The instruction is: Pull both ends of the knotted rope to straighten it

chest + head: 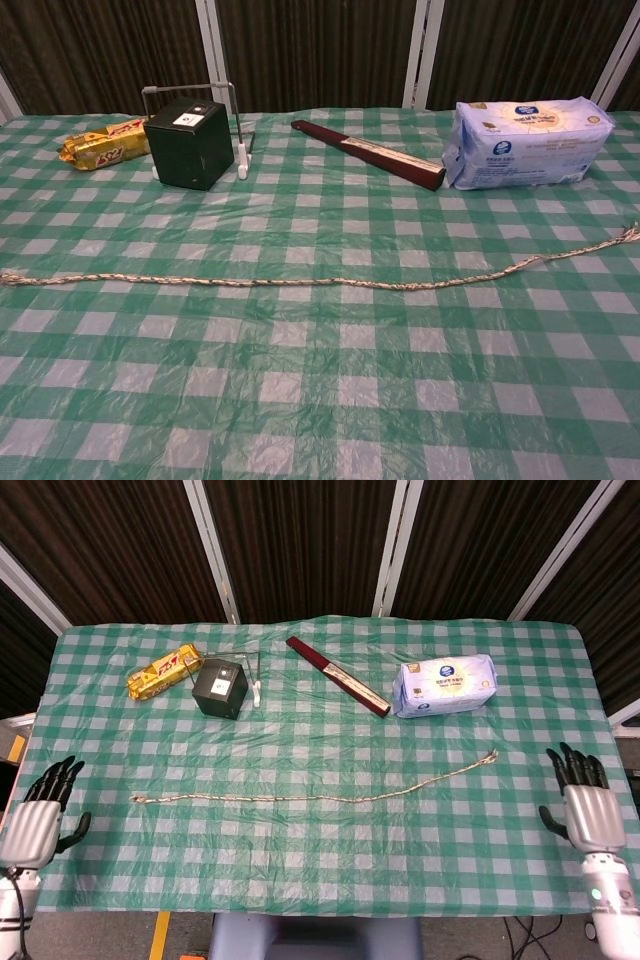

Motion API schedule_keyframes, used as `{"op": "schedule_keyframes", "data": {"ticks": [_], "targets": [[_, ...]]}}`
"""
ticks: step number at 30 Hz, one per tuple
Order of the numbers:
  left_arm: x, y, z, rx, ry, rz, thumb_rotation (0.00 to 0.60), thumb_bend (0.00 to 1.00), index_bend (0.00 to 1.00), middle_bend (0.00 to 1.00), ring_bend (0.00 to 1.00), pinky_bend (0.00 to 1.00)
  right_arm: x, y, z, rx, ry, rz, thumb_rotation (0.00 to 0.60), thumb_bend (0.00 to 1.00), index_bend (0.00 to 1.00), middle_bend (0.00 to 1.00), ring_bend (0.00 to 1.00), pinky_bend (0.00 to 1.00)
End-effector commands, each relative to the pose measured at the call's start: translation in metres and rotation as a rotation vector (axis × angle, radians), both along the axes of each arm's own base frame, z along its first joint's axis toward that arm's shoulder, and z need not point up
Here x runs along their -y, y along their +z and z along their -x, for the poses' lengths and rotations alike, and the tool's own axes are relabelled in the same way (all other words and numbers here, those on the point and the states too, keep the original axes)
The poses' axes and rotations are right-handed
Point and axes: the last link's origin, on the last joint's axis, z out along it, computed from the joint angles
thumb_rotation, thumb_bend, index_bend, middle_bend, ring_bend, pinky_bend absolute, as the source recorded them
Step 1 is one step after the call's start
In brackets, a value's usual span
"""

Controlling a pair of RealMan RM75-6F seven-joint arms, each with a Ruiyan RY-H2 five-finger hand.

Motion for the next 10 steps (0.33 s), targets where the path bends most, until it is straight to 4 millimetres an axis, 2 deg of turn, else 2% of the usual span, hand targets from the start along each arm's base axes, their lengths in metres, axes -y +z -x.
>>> {"op": "schedule_keyframes", "data": {"ticks": [1,3,5,10], "targets": [[0.036,0.01,-0.006,0.043,-0.045,0.018,0.6,0.44,0.0,0.0,0.0,0.13,-0.056,0.016,-0.004,0.025,0.033,0.049,0.6,0.4,0.0,0.0,0.0,0.0],[0.049,0.012,-0.01,0.025,-0.088,0.026,0.6,0.44,0.0,0.0,0.0,0.1,-0.069,0.015,0.001,0.005,0.016,0.042,0.6,0.4,0.0,0.0,0.0,0.0],[0.056,0.013,-0.011,-0.018,-0.118,0.024,0.6,0.44,0.0,0.0,0.0,0.07,-0.074,0.017,-0.002,-0.003,0.049,0.031,0.6,0.39,0.0,0.0,0.0,0.0],[0.052,0.008,-0.006,-0.085,-0.081,0.027,0.6,0.44,0.0,0.0,0.0,0.03,-0.08,0.024,-0.005,0.011,0.076,0.064,0.6,0.39,0.0,0.0,0.0,0.0]]}}
